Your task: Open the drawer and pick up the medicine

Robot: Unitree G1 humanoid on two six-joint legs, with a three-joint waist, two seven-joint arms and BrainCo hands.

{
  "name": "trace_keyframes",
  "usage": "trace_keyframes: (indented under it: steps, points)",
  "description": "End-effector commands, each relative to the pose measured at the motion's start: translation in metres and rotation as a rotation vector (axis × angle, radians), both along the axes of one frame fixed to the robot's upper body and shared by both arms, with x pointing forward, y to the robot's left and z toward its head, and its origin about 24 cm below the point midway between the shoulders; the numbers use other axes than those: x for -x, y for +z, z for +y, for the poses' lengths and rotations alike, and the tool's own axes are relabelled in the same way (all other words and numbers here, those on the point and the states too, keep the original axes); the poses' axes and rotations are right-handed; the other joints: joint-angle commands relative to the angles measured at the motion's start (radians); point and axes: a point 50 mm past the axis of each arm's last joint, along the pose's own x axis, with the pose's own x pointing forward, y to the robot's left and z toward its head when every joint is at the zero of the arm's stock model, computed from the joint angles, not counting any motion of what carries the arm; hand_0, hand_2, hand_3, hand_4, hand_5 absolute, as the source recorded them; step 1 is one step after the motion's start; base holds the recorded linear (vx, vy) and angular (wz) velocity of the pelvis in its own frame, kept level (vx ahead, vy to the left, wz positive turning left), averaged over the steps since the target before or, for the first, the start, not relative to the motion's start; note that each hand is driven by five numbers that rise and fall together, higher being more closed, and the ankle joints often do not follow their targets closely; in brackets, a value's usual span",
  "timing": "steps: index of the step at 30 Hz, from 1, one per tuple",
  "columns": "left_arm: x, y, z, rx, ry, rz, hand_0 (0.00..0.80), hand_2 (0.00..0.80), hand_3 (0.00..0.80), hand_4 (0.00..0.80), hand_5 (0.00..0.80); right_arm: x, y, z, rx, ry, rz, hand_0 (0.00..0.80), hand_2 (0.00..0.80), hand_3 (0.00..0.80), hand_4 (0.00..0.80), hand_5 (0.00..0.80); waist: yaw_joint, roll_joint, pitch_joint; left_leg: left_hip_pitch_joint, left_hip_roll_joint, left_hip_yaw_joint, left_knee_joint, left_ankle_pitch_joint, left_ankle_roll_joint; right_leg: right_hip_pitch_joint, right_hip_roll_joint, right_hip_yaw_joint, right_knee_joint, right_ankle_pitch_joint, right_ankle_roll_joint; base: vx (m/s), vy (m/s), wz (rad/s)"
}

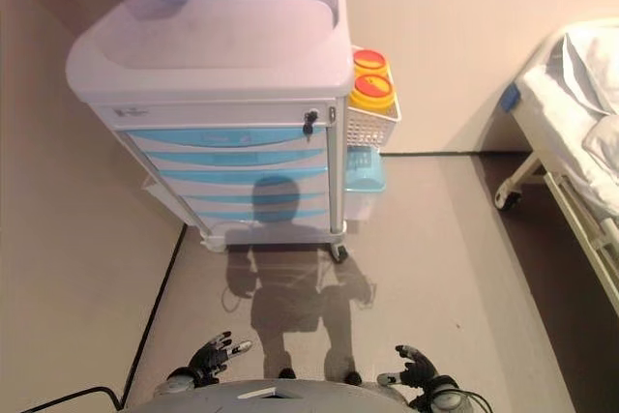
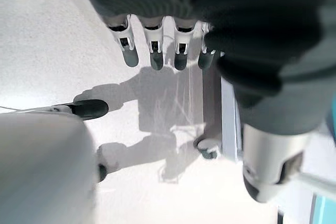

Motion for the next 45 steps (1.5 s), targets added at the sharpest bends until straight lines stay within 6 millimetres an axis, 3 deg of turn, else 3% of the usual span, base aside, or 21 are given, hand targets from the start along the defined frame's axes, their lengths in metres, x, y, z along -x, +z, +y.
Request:
trace_keyframes:
  steps: [1, 4, 10, 17, 18, 21, 26, 27, 33, 35, 36, 45]
  points:
    - [-0.045, 0.022, 0.016, -0.009, 0.142, -0.212, 0.000, 0.000, 0.000, 0.000, 0.000, -0.030, 0.008, 0.016, -0.032, 0.019, -0.112, 0.000, 0.000, 0.000, 0.000, 0.000, -0.019, -0.045, 0.088, -0.086, -0.082, 0.018, 0.180, -0.160, 0.096, -0.113, -0.103, -0.014, 0.160, -0.002, 0.102, -0.111, 0.047, -0.29]
    - [-0.079, 0.044, 0.020, 0.030, 0.229, -0.385, 0.000, 0.000, 0.000, 0.000, 0.000, -0.047, 0.015, 0.016, -0.030, 0.015, -0.179, 0.000, 0.000, 0.000, 0.000, 0.000, -0.024, -0.061, 0.159, -0.182, -0.080, 0.031, 0.289, -0.185, 0.106, -0.201, -0.111, 0.010, 0.240, -0.008, 0.100, -0.153, 0.048, -0.15]
    - [-0.138, 0.094, 0.023, 0.177, 0.390, -0.711, 0.000, 0.000, 0.000, 0.000, 0.000, -0.074, 0.028, 0.020, -0.031, 0.043, -0.275, 0.000, 0.000, 0.000, 0.000, 0.000, -0.042, -0.099, 0.227, -0.378, -0.068, 0.045, 0.504, -0.246, 0.116, -0.363, -0.105, 0.059, 0.347, -0.008, 0.083, -0.081, 0.044, -0.19]
    - [-0.186, 0.157, 0.027, 0.337, 0.451, -1.026, 0.000, 0.000, 0.000, 0.000, 0.000, -0.086, 0.038, 0.020, -0.059, 0.027, -0.357, 0.000, 0.000, 0.000, 0.000, 0.000, -0.080, -0.145, 0.284, -0.504, -0.039, 0.055, 0.602, -0.272, 0.123, -0.492, -0.049, 0.099, 0.400, 0.014, 0.078, -0.037, 0.020, -0.20]
    - [-0.200, 0.180, 0.032, 0.393, 0.450, -1.110, 0.000, 0.000, 0.000, 0.000, 0.000, -0.087, 0.039, 0.021, -0.071, 0.028, -0.367, 0.000, 0.000, 0.000, 0.000, 0.000, -0.087, -0.163, 0.296, -0.534, -0.035, 0.058, 0.624, -0.277, 0.124, -0.513, -0.043, 0.098, 0.397, 0.026, 0.080, -0.025, -0.021, -0.11]
    - [-0.215, 0.215, 0.046, 0.489, 0.438, -1.240, 0.000, 0.000, 0.000, 0.000, 0.000, -0.086, 0.041, 0.021, -0.084, 0.021, -0.375, 0.000, 0.000, 0.000, 0.000, 0.000, -0.098, -0.186, 0.313, -0.572, -0.030, 0.064, 0.667, -0.294, 0.124, -0.535, -0.038, 0.096, 0.393, 0.040, 0.086, -0.022, -0.033, -0.12]
    - [-0.229, 0.258, 0.060, 0.653, 0.401, -1.417, 0.000, 0.000, 0.000, 0.000, 0.000, -0.080, 0.040, 0.017, -0.085, -0.002, -0.379, 0.000, 0.000, 0.000, 0.000, 0.000, -0.110, -0.209, 0.329, -0.633, -0.017, 0.067, 0.739, -0.327, 0.125, -0.568, -0.038, 0.093, 0.411, 0.042, 0.087, -0.006, -0.021, -0.15]
    - [-0.230, 0.267, 0.063, 0.677, 0.400, -1.452, 0.000, 0.000, 0.000, 0.000, 0.000, -0.077, 0.039, 0.016, -0.085, -0.011, -0.375, 0.000, 0.000, 0.000, 0.000, 0.000, -0.110, -0.205, 0.329, -0.632, -0.014, 0.053, 0.761, -0.366, 0.122, -0.566, -0.031, 0.095, 0.431, 0.014, 0.094, 0.100, 0.005, -0.12]
    - [-0.243, 0.317, 0.080, 0.668, 0.401, -1.568, 0.000, 0.000, 0.000, 0.000, 0.000, -0.070, 0.037, 0.014, -0.088, 0.001, -0.355, 0.000, 0.000, 0.000, 0.000, 0.000, -0.133, -0.220, 0.332, -0.676, -0.007, 0.045, 0.817, -0.389, 0.120, -0.593, -0.025, 0.098, 0.462, 0.005, 0.089, 0.021, -0.018, -0.06]
    - [-0.245, 0.326, 0.081, 0.667, 0.393, -1.586, 0.000, 0.000, 0.000, 0.000, 0.000, -0.069, 0.036, 0.015, -0.085, 0.010, -0.355, 0.000, 0.000, 0.000, 0.000, 0.000, -0.139, -0.226, 0.339, -0.690, -0.007, 0.054, 0.821, -0.364, 0.124, -0.606, -0.028, 0.096, 0.462, 0.026, 0.083, -0.042, -0.014, 0.00]
    - [-0.248, 0.336, 0.083, 0.670, 0.397, -1.596, 0.000, 0.000, 0.000, 0.000, 0.000, -0.067, 0.036, 0.013, -0.082, 0.016, -0.351, 0.000, 0.000, 0.000, 0.000, 0.000, -0.141, -0.218, 0.335, -0.675, -0.006, 0.043, 0.822, -0.397, 0.121, -0.597, -0.021, 0.099, 0.474, -0.002, 0.088, 0.018, -0.007, -0.03]
    - [-0.252, 0.382, 0.101, 0.682, 0.452, -1.656, 0.000, 0.000, 0.000, 0.000, 0.000, -0.067, 0.037, 0.016, -0.098, 0.033, -0.371, 0.000, 0.000, 0.000, 0.000, 0.000, -0.155, -0.238, 0.339, -0.680, -0.003, 0.041, 0.830, -0.405, 0.121, -0.591, -0.013, 0.097, 0.464, -0.002, 0.088, 0.032, -0.030, 0.00]
